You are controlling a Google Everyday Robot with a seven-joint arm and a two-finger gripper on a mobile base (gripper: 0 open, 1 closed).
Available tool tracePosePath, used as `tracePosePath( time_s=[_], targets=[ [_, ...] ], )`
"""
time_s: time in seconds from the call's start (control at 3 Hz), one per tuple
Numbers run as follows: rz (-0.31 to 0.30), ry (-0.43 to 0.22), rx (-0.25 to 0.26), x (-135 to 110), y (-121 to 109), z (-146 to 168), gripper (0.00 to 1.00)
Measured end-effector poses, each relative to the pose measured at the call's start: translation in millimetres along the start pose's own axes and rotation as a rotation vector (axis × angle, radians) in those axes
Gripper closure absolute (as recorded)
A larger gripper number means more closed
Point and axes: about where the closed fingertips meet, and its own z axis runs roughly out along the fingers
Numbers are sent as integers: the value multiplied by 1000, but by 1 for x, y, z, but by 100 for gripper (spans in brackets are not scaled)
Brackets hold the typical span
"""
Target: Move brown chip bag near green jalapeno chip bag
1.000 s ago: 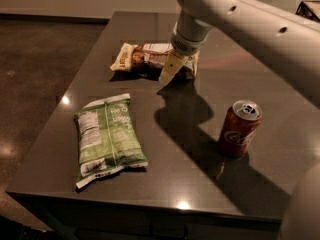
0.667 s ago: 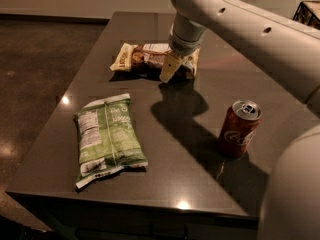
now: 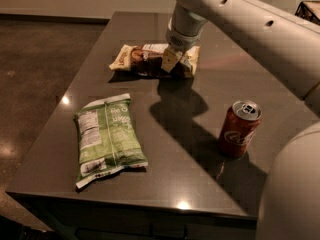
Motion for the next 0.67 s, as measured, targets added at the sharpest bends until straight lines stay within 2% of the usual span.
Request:
tracePosePath(
  time_s=[0.33, 0.67],
  targets=[
    [-52, -46, -46, 2, 21, -22, 86],
    [-124, -98, -117, 11, 50, -46, 100]
  ],
)
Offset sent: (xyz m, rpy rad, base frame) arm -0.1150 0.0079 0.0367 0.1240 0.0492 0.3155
